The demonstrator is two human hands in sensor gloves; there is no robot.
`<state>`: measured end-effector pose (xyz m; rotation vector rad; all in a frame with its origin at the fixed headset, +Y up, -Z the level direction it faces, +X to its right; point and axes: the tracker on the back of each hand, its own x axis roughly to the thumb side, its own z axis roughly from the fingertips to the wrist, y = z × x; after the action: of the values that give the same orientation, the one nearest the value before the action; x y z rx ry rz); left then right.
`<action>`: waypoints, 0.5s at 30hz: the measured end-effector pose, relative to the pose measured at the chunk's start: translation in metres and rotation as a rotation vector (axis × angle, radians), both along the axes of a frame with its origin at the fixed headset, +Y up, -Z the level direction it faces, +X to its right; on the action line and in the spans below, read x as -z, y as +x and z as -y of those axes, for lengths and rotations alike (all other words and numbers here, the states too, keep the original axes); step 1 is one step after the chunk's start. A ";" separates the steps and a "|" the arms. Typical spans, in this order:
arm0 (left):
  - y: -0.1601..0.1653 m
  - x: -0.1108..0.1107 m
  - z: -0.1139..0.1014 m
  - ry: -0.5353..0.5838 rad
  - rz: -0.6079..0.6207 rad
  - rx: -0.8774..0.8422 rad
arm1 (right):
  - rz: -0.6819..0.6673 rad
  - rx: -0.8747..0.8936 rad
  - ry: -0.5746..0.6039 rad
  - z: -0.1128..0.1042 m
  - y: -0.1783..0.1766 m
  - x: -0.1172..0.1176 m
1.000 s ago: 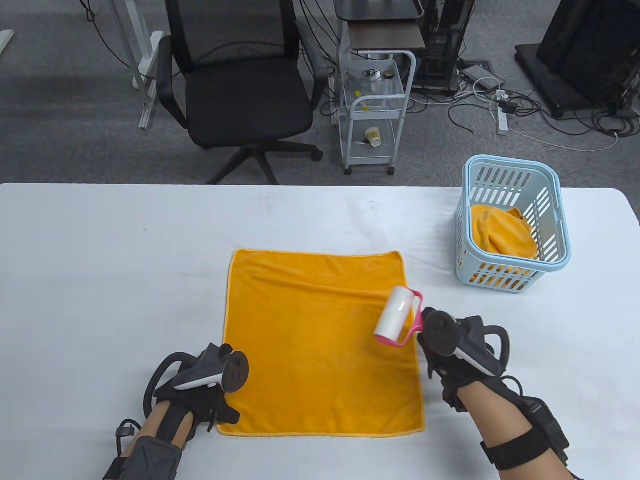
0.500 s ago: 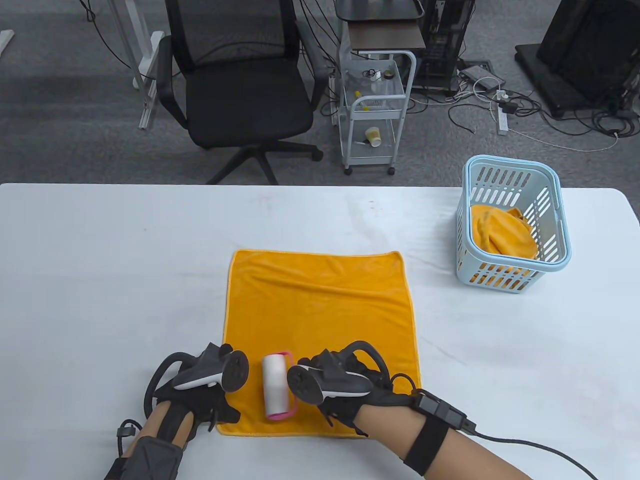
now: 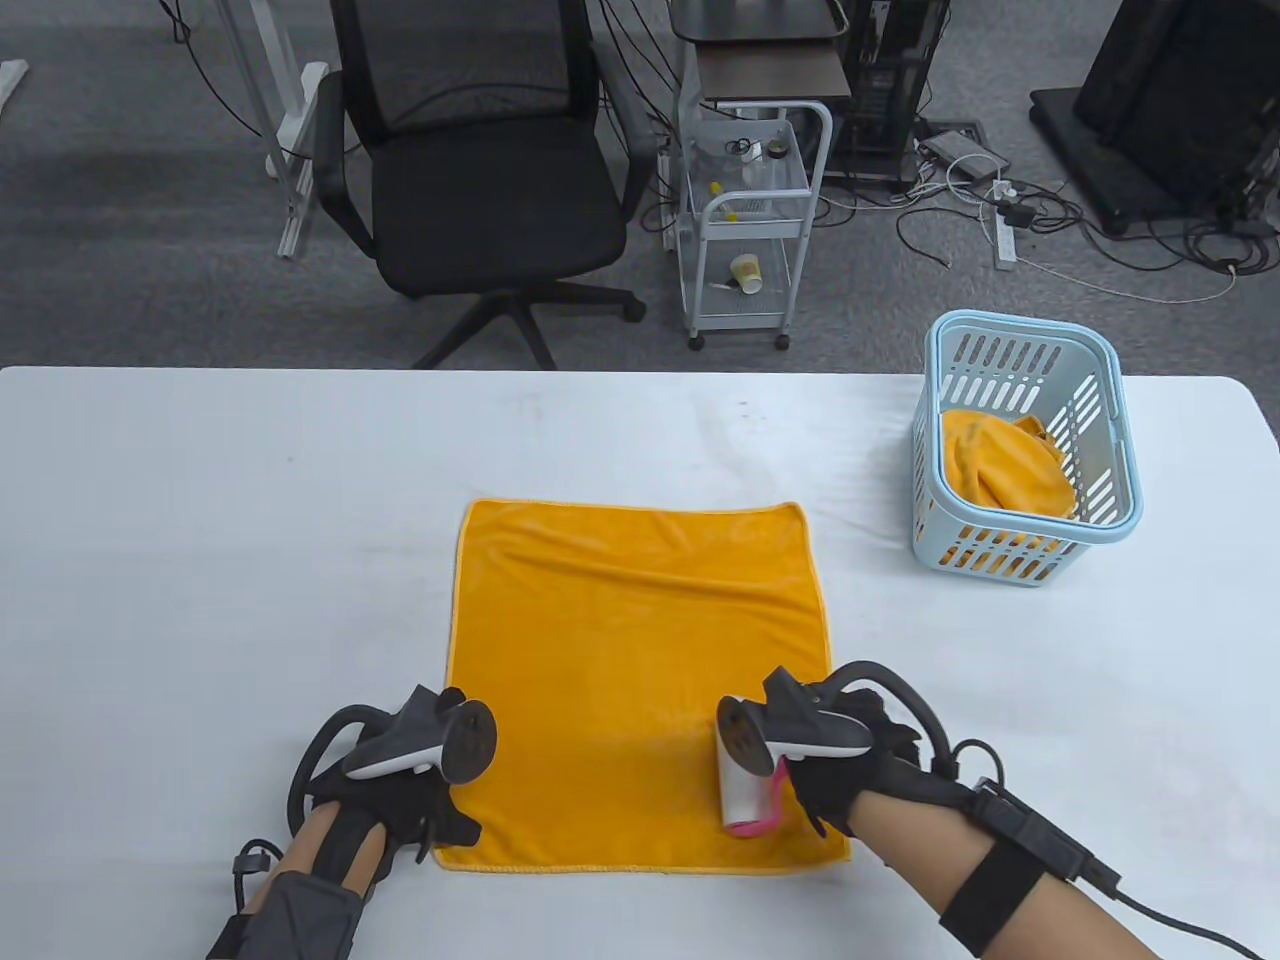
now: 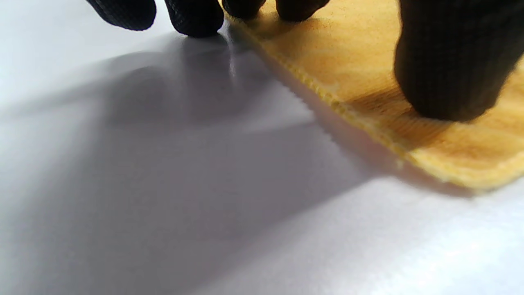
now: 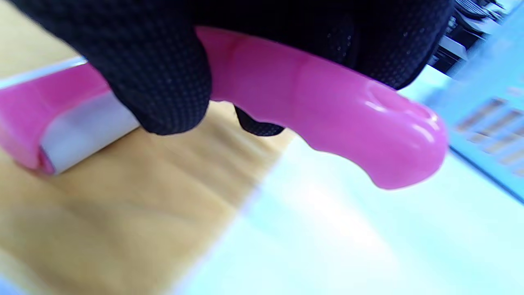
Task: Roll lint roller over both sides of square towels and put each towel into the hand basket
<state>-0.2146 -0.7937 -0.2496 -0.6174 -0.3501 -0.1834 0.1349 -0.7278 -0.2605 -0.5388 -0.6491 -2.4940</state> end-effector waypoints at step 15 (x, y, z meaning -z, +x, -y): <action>0.000 0.000 0.000 0.001 0.003 -0.008 | -0.099 0.349 0.163 0.003 -0.112 0.037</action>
<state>-0.2150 -0.7941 -0.2499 -0.6150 -0.3549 -0.1770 0.0227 -0.7311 -0.2977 -0.7622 -0.3305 -2.7894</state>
